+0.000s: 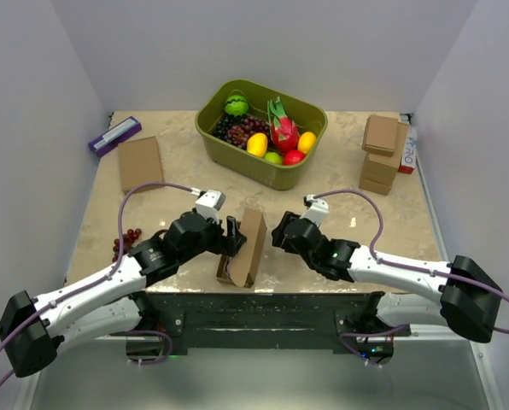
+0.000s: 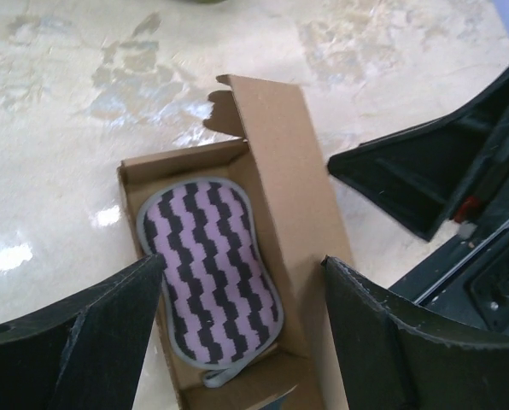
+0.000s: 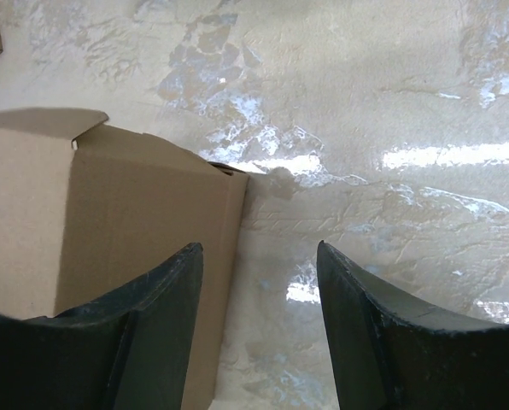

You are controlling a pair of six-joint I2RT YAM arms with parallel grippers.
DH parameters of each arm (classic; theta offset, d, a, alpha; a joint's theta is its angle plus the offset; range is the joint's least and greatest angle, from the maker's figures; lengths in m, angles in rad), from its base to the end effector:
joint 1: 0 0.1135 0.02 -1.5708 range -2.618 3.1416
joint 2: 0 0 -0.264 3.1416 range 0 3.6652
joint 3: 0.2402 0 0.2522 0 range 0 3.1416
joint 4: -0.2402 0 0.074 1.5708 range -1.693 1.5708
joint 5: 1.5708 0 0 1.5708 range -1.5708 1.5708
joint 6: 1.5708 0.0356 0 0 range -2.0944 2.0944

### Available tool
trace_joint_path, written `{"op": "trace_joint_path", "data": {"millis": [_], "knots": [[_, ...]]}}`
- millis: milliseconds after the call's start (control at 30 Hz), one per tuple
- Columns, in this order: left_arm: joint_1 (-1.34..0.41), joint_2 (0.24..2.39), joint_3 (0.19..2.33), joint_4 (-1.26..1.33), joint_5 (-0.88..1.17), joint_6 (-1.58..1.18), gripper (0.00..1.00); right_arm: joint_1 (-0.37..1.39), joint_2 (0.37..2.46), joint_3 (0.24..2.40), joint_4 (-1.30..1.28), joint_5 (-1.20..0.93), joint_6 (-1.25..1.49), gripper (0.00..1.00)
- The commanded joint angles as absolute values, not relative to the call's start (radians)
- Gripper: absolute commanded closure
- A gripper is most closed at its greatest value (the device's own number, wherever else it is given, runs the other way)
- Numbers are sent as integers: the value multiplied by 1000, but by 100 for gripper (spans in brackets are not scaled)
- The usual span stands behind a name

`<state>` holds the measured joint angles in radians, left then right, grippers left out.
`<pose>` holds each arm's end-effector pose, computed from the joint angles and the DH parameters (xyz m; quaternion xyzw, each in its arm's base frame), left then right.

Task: Fold the paper box

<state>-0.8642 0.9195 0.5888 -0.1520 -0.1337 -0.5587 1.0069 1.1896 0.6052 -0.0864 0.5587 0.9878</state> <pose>0.1386 -0.1551 0.2499 0.0957 0.8490 -0.2939 0.4285 0.1447 0.1934 0.2087 0.1117 0.8666 0.2165 0.4354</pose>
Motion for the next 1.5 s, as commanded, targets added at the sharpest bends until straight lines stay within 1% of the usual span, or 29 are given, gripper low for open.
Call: {"op": "trace_joint_path", "data": {"millis": [0, 233, 333, 400, 433, 533, 567, 667, 800, 1033, 1167, 1300, 1467], "knots": [[-853, 887, 548, -173, -144, -558, 20, 1009, 1147, 603, -117, 606, 1011, 40], [-853, 864, 523, -210, -242, -564, 20, 1009, 1114, 594, -137, 612, 1012, 40], [-853, 851, 487, -200, -255, -581, 14, 1009, 1078, 566, -82, 552, 989, 39], [-853, 835, 462, -170, -236, -618, 11, 1009, 1069, 558, -46, 477, 980, 32], [-853, 825, 442, -169, -236, -633, 8, 1009, 1065, 561, -46, 460, 982, 30], [-853, 729, 408, -179, -282, -683, 7, 1009, 1055, 572, -81, 436, 992, 28], [-853, 659, 405, -186, -297, -690, 5, 1009, 1049, 569, -89, 437, 994, 27], [-850, 548, 414, -227, -353, -713, 2, 1009, 1029, 549, -101, 445, 1006, 27], [-845, 529, 413, -336, -437, -764, 2, 1009, 1052, 520, -120, 453, 1025, 27], [-838, 561, 279, -330, -494, -853, 6, 1008, 1193, 526, -46, 413, 1029, 27], [-834, 632, 259, -301, -482, -890, 5, 999, 1281, 571, -25, 416, 1002, 27], [-834, 678, 210, -221, -404, -904, 6, 962, 1353, 589, 30, 367, 970, 27], [-836, 762, 163, -79, -275, -887, 15, 922, 1458, 650, 95, 304, 913, 27]]}}
